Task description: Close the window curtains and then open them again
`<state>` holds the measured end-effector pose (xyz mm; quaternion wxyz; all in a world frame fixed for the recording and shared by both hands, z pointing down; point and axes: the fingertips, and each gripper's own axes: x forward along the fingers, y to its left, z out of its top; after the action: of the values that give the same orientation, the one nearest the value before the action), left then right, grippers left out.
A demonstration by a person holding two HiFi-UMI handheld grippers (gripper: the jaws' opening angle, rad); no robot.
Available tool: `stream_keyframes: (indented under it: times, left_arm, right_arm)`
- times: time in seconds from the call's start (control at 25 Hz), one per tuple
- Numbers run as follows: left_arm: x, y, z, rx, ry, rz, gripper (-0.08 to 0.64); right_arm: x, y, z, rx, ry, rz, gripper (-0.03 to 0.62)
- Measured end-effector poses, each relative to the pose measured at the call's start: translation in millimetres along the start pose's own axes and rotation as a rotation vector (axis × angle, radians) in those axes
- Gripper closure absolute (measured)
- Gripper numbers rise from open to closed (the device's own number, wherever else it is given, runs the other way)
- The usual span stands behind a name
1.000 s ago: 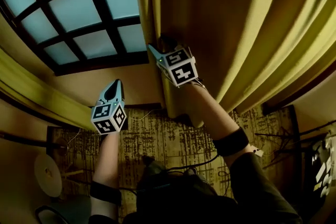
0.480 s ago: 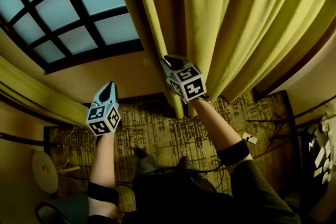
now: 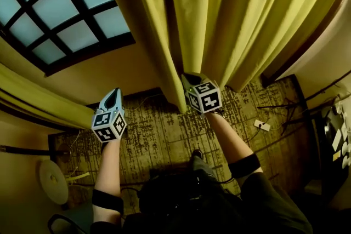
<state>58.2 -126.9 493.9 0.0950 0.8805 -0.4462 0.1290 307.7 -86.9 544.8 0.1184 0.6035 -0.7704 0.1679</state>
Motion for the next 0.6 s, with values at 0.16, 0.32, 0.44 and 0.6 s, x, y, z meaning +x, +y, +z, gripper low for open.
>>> stream_keyframes:
  times: [0.16,0.32,0.44,0.6]
  left_arm:
    - [-19,14,-18,0.005,0.018,-0.025,0.557]
    - [-38,24,-33,-0.003,0.026,-0.028,0.557]
    - [-49,27,-41,-0.018,0.024,-0.031,0.557]
    - [-62,30,-54,-0.044,0.022,-0.027,0.557]
  right_arm:
    - [-10,13,-22,0.036,0.011,-0.061,0.592]
    - [-23,29,-41,0.048,0.034,-0.075,0.592]
    - [-33,35,-52,0.050,0.052,-0.086,0.592]
    - [-43,43,-63,0.053,0.070,-0.087,0.592]
